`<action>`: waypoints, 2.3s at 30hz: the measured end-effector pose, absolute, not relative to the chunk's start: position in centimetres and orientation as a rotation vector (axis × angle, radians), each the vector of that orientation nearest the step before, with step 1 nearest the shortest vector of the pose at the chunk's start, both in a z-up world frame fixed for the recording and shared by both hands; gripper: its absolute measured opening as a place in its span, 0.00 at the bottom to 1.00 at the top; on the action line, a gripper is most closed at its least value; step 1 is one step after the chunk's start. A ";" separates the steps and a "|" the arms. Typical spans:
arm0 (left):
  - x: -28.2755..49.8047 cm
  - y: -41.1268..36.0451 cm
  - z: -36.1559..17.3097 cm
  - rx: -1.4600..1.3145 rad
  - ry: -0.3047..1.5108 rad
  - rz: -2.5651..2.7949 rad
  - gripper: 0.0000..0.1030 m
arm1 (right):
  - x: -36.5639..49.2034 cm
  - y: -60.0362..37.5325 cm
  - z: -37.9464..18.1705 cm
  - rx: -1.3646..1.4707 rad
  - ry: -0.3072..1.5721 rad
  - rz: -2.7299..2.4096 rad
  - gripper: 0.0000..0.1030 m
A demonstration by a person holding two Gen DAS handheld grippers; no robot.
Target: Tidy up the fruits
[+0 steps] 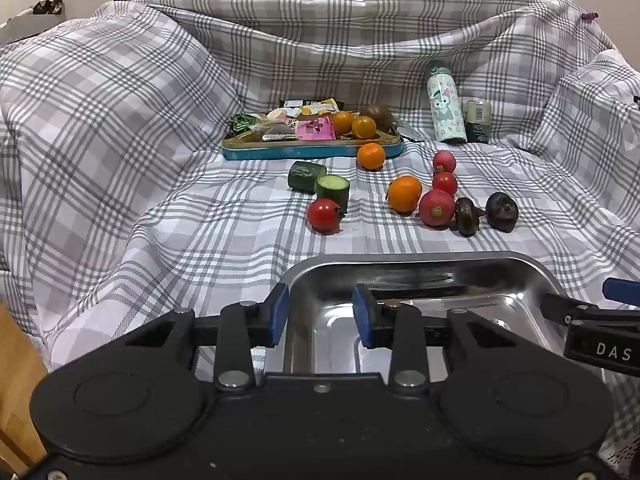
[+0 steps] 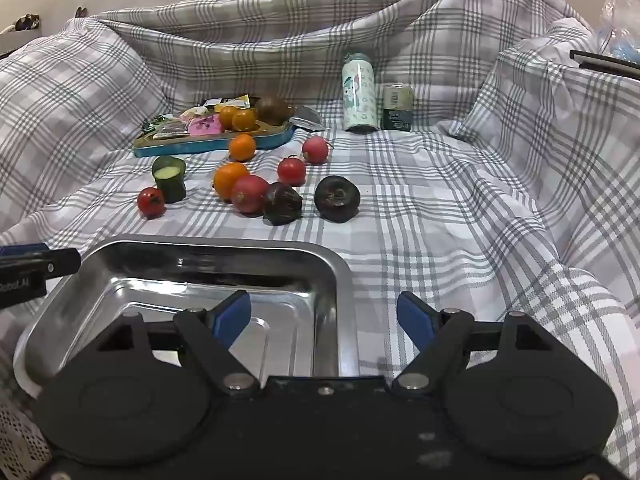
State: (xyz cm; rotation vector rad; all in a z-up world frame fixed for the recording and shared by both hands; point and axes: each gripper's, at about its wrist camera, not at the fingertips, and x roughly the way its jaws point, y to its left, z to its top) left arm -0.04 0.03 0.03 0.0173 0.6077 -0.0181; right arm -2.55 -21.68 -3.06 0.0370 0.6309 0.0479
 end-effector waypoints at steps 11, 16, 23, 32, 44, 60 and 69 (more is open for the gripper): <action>0.0 0.0 0.0 0.017 0.614 -0.018 0.43 | -2.7 -21.5 -2.9 0.015 0.617 0.037 0.80; -0.2 -0.3 0.0 0.028 0.617 -0.022 0.43 | -2.8 -21.5 -3.0 0.004 0.617 0.039 0.80; 0.0 -0.5 -0.2 0.045 0.619 -0.024 0.43 | -2.6 -21.4 -3.0 -0.003 0.621 0.039 0.80; -0.1 -0.6 -0.3 0.054 0.619 -0.023 0.43 | -2.7 -21.4 -3.1 -0.009 0.619 0.040 0.80; -0.1 -0.6 -0.5 0.064 0.617 -0.022 0.43 | -2.6 -21.4 -3.0 -0.013 0.618 0.043 0.80; -0.1 -0.6 -0.4 0.065 0.618 -0.021 0.43 | -2.7 -21.3 -2.9 -0.022 0.612 0.043 0.80; -0.1 -0.6 -0.5 0.066 0.618 -0.021 0.43 | -2.8 -21.2 -3.0 -0.028 0.609 0.041 0.80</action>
